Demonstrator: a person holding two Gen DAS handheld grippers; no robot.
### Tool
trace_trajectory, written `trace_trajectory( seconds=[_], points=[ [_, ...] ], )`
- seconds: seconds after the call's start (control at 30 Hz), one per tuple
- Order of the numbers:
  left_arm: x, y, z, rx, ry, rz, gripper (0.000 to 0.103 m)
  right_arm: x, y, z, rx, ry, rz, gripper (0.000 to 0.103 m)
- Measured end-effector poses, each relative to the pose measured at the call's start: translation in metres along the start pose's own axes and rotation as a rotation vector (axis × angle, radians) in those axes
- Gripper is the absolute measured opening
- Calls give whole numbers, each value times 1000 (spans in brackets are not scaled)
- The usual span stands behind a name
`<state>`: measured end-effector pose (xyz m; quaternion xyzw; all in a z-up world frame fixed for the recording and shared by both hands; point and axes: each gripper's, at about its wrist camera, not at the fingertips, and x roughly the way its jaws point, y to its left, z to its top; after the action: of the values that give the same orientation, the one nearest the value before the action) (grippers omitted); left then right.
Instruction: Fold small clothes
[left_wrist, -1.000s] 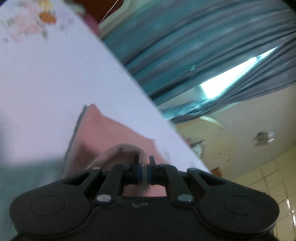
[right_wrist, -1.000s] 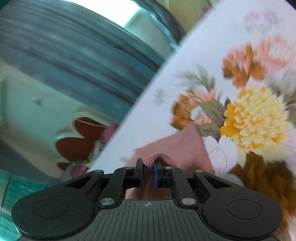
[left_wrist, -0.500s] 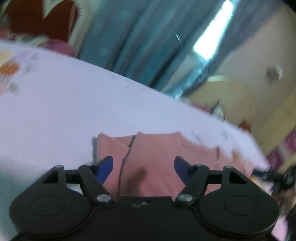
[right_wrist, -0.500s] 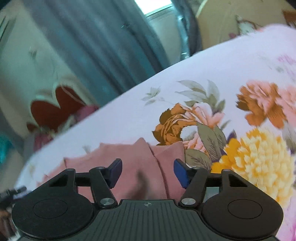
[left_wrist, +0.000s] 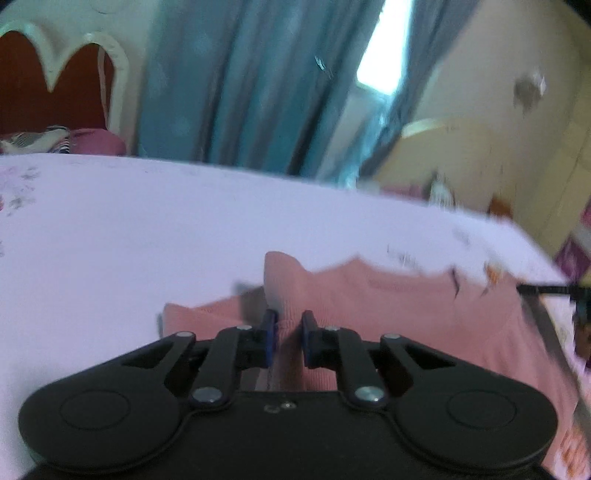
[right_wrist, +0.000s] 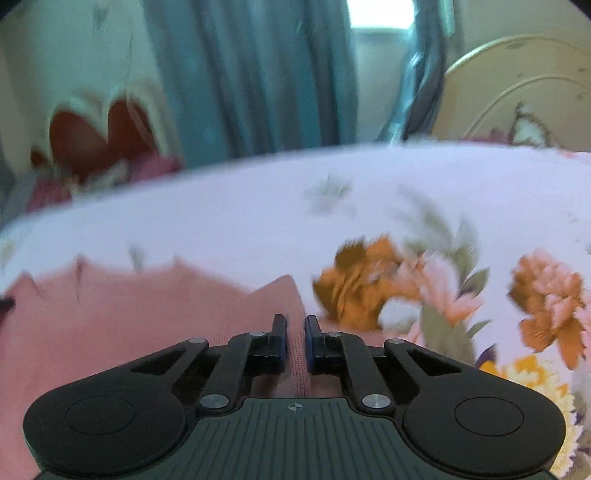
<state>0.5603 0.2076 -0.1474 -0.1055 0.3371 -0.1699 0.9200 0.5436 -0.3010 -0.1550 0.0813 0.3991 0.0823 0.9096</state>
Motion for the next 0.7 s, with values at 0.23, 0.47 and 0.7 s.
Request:
trace_trajectory(
  seconds=[0.23, 0.47, 0.7],
  points=[
    [13, 1, -4, -64, 37, 17, 14, 5, -5, -22, 56, 1, -67, 9],
    [23, 10, -3, -96, 83, 45, 32, 16, -6, -20, 79, 54, -121, 10],
    [-16, -74, -15, 164, 51, -74, 58, -27, 42, -20, -33, -59, -14, 48]
  ],
)
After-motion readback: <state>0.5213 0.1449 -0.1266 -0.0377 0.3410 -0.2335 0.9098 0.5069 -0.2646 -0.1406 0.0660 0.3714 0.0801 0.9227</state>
